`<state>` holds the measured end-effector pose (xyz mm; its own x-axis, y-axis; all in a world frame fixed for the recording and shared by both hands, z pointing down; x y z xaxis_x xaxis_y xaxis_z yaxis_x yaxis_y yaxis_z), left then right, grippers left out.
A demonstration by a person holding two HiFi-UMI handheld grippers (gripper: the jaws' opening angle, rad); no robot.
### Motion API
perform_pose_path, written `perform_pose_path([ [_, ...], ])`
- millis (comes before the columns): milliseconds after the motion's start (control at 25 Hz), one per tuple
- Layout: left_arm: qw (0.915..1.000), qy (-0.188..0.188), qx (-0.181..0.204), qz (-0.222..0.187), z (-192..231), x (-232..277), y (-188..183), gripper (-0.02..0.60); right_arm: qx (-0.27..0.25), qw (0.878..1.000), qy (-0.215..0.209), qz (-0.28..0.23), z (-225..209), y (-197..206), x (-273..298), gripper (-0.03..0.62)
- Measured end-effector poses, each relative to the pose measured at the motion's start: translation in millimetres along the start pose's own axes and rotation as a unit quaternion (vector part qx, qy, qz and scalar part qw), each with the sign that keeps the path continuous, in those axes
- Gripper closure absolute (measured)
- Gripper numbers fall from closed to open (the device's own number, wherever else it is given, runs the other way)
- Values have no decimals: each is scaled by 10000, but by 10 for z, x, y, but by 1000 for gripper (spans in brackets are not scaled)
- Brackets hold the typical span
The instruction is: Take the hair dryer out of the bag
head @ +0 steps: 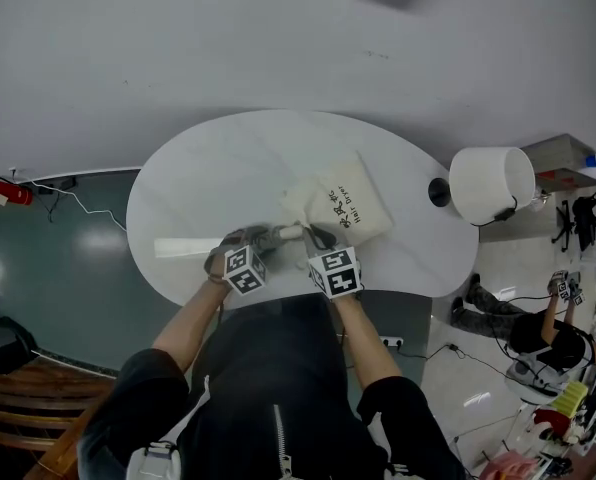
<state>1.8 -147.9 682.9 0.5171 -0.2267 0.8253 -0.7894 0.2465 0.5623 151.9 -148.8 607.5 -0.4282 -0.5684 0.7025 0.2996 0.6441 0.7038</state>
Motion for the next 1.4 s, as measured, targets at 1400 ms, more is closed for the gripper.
perform_pose_path([
  [1400, 9995, -205, -219, 64, -147, -428, 394, 360, -148, 9998, -15, 111, 166, 91, 57, 565],
])
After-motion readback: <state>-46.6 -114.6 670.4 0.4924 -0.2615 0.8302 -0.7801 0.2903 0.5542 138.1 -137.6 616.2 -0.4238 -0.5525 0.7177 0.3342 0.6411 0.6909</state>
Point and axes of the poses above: the fingertips, and each gripper's own axes: x forward along the fingers, z to its left, y out of its underside, the point moved 8 cm from there along -x, backward along the fingers, and after that the axes turned 3 degrees about -x, right-handed, at the moved point
